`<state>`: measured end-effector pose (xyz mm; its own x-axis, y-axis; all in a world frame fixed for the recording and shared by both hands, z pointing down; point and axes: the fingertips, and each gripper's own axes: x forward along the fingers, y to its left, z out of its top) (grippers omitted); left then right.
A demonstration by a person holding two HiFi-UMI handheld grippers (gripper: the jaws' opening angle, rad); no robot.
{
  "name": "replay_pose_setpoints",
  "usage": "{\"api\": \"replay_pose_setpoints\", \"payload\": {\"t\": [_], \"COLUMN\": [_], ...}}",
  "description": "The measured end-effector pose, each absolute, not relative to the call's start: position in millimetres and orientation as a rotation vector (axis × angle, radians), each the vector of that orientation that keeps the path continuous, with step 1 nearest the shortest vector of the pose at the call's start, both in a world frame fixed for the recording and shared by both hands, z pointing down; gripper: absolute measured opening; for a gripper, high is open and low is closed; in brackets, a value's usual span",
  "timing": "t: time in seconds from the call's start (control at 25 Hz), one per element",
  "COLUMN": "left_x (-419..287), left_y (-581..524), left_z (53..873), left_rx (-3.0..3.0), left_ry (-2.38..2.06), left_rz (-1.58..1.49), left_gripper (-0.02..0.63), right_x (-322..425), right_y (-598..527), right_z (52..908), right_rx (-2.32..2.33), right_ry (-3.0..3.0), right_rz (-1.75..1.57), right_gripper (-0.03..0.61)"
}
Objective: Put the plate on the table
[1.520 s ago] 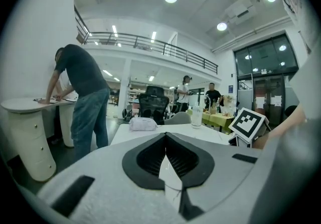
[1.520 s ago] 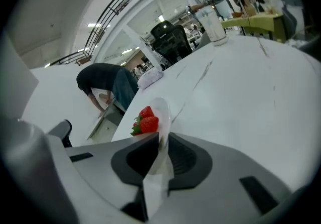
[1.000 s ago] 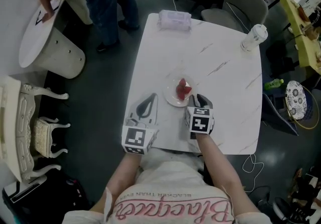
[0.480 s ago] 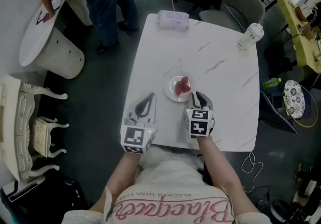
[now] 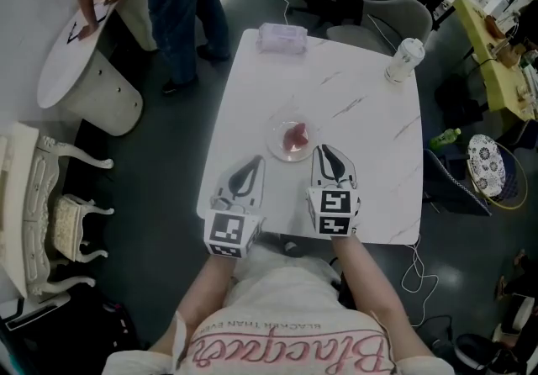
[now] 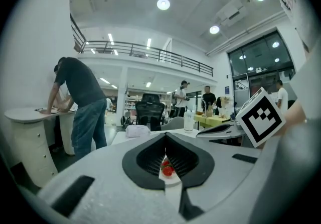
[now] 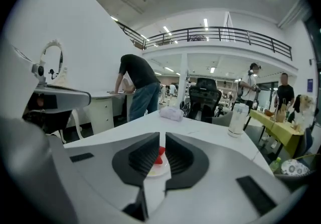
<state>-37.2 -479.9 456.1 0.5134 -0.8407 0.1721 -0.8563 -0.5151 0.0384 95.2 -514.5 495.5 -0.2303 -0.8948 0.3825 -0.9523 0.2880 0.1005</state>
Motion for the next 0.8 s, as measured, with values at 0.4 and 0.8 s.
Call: {"api": "replay_pose_setpoints", "payload": {"t": [0.4, 0.8], "left_x": [-19.5, -2.7], "left_y": [-460.3, -450.0], "left_z": [407.1, 376.8], "left_rx": [2.724, 2.833], "left_ry": [-1.518, -1.502], "left_rz": [0.113, 0.079], "left_gripper": [0.003, 0.003], "right_x": [105.0, 107.4], "right_y": [-478.3, -443.4], "right_z": [406.5, 376.5], "right_rx": [1.701, 1.782], "right_ry": [-2.332, -2.44], "right_rz": [-0.013, -0.083], "right_gripper": [0.014, 0.014]}}
